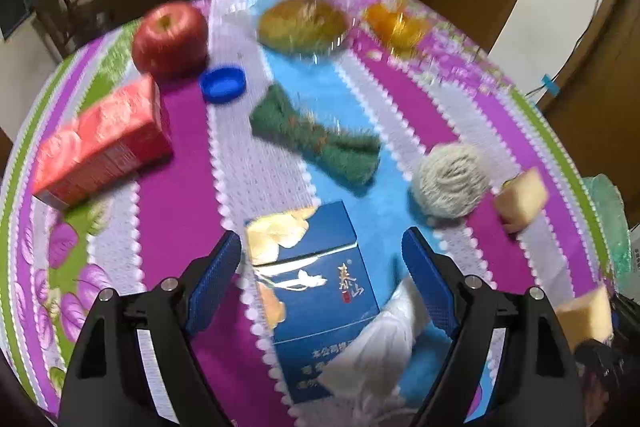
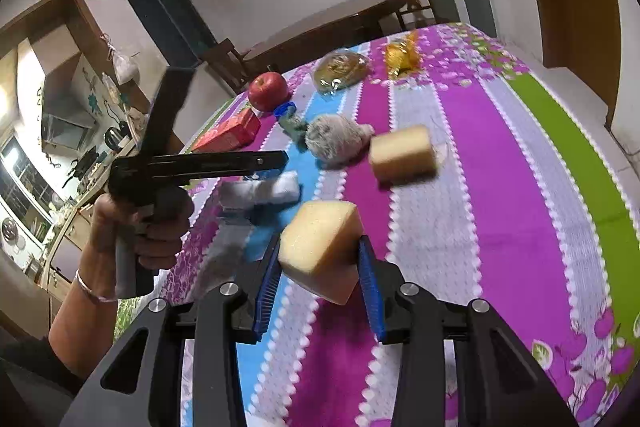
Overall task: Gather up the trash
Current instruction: 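Grasp the yellow sponge with the right tool while the left tool grasps the blue cigarette pack, then carry the yellow sponge and blue cigarette pack with both tools over the green bin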
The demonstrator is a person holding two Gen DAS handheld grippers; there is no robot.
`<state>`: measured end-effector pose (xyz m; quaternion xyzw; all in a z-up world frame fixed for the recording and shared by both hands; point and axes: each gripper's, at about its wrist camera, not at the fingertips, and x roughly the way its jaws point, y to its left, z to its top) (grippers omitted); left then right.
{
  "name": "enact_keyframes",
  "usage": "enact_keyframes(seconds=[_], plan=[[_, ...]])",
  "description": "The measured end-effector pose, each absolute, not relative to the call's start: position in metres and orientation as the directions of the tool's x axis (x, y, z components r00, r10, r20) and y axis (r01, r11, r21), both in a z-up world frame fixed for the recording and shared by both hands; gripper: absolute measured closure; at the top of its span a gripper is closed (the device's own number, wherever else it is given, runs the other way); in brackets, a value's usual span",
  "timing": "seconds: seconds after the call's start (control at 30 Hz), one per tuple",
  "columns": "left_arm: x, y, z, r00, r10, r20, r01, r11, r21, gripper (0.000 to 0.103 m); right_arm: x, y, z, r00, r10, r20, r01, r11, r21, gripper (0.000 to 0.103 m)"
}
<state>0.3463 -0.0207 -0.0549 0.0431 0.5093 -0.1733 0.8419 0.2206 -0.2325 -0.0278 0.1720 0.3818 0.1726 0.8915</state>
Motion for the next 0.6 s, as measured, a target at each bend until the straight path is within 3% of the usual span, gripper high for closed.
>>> enact_keyframes(seconds=[0.13,0.2,0.43,0.6], plan=[[0.341,-0.026,-0.060,0.430,-0.209,-0.878,0.344,0.937,-0.055,0.025,0.218,-0.240,-0.032,0.650,0.442,-0.618,-0.164,0.876,0.454,0.064],[0.340,-0.026,-0.059,0.467,-0.171,-0.867,0.327,0.945,-0.010,0.047,0.217,-0.240,-0.032,0.654,0.443,-0.613,-0.168,0.875,0.454,0.064],[0.320,0.005,-0.032,0.576,-0.254,-0.777,0.305,0.949,-0.085,0.048,0.216,-0.231,-0.024,0.670,0.426,-0.608,-0.195,0.891,0.410,0.064],[0.291,0.031,0.010,0.697,-0.221,-0.682,0.248,0.967,-0.061,0.048,0.214,-0.225,-0.018,0.676,0.432,-0.598,-0.213,0.890,0.403,0.064]])
